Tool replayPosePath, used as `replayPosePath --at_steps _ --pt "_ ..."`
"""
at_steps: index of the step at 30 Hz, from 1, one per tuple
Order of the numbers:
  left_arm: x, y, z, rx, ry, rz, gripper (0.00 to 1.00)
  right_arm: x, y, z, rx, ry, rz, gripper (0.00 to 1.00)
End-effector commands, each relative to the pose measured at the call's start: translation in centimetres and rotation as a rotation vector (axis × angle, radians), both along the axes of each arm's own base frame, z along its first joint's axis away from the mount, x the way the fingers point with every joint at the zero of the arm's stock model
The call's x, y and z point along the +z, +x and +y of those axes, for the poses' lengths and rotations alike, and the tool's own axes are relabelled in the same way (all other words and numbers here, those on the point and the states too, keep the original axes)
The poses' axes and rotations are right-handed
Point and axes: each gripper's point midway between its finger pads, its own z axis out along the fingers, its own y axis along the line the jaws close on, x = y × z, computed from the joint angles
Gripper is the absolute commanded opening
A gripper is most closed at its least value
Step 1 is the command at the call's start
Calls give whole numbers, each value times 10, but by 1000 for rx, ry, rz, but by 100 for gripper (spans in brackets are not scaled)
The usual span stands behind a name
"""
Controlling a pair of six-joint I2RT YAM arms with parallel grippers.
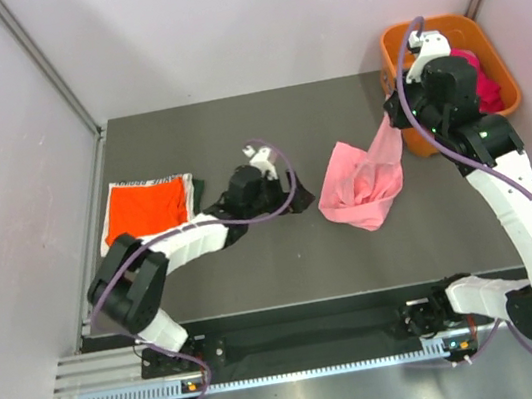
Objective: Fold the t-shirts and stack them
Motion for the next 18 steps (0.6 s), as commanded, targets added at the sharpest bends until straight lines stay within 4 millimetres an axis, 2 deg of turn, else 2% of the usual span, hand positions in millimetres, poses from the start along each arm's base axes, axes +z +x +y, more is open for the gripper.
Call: replayPosePath --at_steps 1,2,4,5,7,8,9,11,13,14,15,17,18 --pt "22 -5 -49 -81 -16 -64 90 23 -6 -1 18 22 -63 0" --pt "34 0 -63 -89 -22 -92 89 23 -6 0 22 26 -62 0" --pt "10 5 -72 -58 68 -73 89 23 -6 2 29 32 -61 0" --pt "7 7 -88 -67 81 -75 89 23 -6 3 31 36 -60 0" --pt "-1 11 -98 -67 103 -53 85 24 -6 2 30 38 -61 0" --pt "2 14 -106 -71 102 -53 82 24 -7 3 33 38 -65 0" --pt "-11 15 -109 -70 118 -30 80 25 -7 3 33 40 -66 0" --pt "-12 18 -118 -78 111 -26 78 27 -7 3 32 44 -71 0" --pt "-23 18 -122 -89 117 -15 77 27 -7 3 33 45 -71 0" --pt "-20 21 -126 -87 113 -22 77 27 -7 3 35 45 -71 0" --pt "-28 21 -127 -89 133 -11 65 28 -7 3 34 47 -72 0" --pt "-29 29 -127 -63 158 -12 40 28 -7 2 27 46 -72 0" --pt "-34 29 -122 -55 186 4 17 28 -7 -1 15 43 -73 0"
